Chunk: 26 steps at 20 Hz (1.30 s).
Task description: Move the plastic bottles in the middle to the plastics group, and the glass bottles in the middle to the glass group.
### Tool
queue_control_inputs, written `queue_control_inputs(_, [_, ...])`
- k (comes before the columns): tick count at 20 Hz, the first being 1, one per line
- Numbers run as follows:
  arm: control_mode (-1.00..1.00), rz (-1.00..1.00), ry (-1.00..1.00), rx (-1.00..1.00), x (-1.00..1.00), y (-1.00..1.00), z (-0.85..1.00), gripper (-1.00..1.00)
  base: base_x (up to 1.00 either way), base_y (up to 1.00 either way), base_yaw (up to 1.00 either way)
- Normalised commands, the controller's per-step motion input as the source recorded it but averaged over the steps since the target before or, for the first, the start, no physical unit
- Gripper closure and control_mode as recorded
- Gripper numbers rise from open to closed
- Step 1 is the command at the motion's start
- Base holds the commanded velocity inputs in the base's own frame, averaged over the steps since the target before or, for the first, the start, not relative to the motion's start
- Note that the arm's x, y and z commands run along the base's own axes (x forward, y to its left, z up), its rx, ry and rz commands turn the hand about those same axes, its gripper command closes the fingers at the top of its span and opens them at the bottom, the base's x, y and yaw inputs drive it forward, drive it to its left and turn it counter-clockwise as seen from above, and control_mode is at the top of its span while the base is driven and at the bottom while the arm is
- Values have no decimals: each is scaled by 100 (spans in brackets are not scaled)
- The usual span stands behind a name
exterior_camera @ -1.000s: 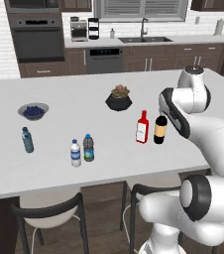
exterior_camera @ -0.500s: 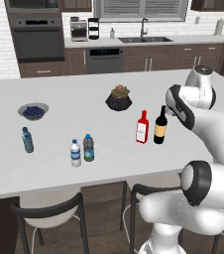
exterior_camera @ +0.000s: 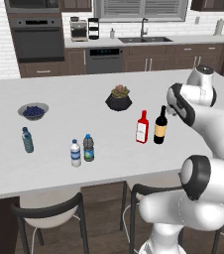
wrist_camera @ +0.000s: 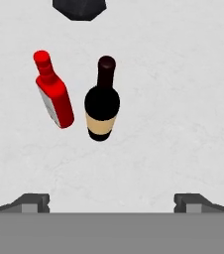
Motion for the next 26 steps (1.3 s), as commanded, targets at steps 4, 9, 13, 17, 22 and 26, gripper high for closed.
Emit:
queue_control_inputs(4, [-100, 1, 0, 0, 18, 15, -16, -100, 0, 0, 0])
queue_control_inputs(9, [-100, 3, -3, 0, 19, 20, -36, -100, 0, 0, 0])
queue_control_inputs(13, [-100, 14, -5, -3, 12, 38, -40, -100, 0, 0, 0])
queue_control_inputs(17, [-100, 0, 0, 0, 23, 6, -19, -100, 0, 0, 0])
queue_control_inputs(22, [-100, 0, 0, 0, 21, -3, -1, -100, 0, 0, 0])
queue_control_inputs(26, [-100, 0, 0, 1, 8, -10, 0, -100, 0, 0, 0])
